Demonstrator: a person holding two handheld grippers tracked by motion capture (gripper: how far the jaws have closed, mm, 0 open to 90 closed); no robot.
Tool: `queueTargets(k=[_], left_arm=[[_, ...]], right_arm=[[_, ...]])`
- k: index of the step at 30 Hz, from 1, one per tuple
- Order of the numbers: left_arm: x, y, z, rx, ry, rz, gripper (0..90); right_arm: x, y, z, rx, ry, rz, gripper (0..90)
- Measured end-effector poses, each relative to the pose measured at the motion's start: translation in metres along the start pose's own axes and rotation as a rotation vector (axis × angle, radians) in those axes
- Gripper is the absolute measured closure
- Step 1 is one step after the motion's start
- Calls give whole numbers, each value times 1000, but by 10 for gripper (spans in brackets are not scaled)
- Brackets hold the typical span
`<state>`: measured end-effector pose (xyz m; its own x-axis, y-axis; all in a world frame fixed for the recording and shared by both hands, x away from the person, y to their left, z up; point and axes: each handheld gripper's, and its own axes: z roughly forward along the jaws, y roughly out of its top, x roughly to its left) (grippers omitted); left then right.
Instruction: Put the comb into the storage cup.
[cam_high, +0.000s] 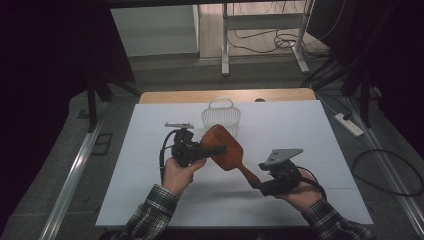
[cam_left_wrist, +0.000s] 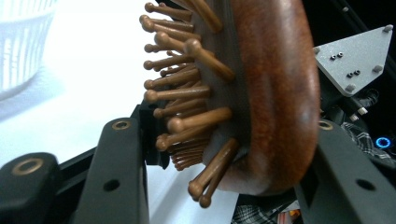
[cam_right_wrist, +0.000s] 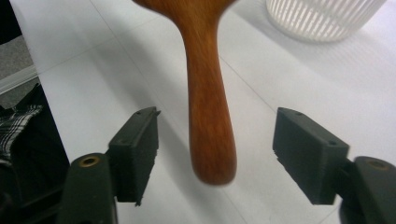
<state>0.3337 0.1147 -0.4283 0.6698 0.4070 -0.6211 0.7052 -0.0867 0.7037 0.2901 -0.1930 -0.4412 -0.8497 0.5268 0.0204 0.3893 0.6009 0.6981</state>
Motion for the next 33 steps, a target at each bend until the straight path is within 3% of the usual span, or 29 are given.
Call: queueTargets(k=[15,27,33], left_arm=[[2,7,-14,-10,46,15,530],[4,16,-28,-21,87,25,529],[6,20,-33,-25,103,23,529]], right_arm=[[-7,-13,-12,9,-26,54,200],[-14,-27,-18,31,-74,86,35],[-18,-35,-23,30,-96,104,0]])
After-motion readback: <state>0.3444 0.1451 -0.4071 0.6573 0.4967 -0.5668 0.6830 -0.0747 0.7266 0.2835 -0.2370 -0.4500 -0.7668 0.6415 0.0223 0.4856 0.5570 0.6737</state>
